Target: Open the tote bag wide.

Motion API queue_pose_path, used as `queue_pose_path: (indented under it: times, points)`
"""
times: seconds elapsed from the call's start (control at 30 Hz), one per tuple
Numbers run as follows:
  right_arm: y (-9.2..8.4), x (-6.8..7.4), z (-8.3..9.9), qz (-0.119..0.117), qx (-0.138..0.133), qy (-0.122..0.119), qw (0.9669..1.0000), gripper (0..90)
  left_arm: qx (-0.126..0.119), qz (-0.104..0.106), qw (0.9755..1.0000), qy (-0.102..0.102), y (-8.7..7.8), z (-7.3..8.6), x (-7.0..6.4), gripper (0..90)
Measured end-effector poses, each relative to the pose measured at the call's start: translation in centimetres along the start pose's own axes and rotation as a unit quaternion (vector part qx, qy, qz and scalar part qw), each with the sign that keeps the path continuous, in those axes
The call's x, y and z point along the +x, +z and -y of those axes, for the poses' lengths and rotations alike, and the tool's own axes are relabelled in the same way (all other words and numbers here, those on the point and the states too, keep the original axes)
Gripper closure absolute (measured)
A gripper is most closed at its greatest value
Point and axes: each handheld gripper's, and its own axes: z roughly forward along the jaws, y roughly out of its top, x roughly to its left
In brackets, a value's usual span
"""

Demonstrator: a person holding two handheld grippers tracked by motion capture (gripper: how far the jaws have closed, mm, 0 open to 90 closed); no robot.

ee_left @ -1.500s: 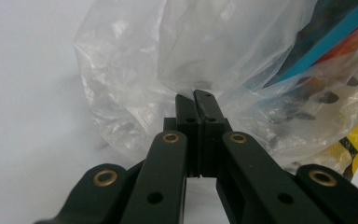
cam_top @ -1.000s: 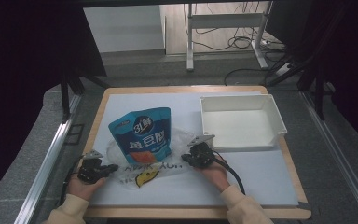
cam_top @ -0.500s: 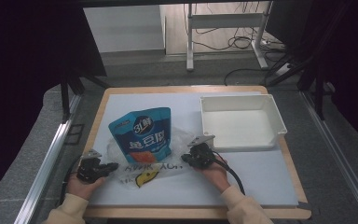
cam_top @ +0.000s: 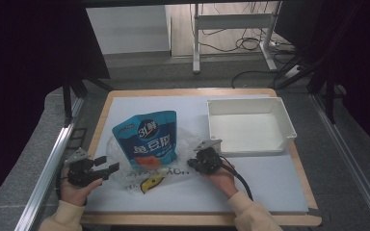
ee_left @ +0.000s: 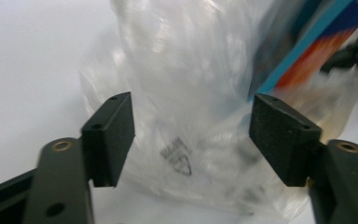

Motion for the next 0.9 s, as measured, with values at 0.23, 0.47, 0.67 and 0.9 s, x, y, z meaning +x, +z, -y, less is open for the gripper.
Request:
queue_pose_path:
  times: [0.23,0.47,0.67,0.9]
  points:
    - [0.0,0.1,0.0,0.003,0.000,-0.003,1.0000,85.9,-0.030,-0.007,0.9995,0.007,-1.4,-2.6,-0.3,28.1]
    - [0.0,0.2,0.0,0.005,-0.001,-0.005,1.0000,85.9,-0.036,-0.018,0.9992,0.003,-0.9,-6.8,0.9,29.8]
    - [0.0,0.2,0.0,0.005,-0.001,-0.005,1.0000,85.9,-0.012,-0.002,0.9999,-0.006,1.7,-9.5,2.2,30.4]
    - [0.0,0.2,0.1,0.003,-0.002,-0.004,1.0000,85.8,0.035,0.020,0.9992,0.007,4.9,-10.5,2.2,41.1]
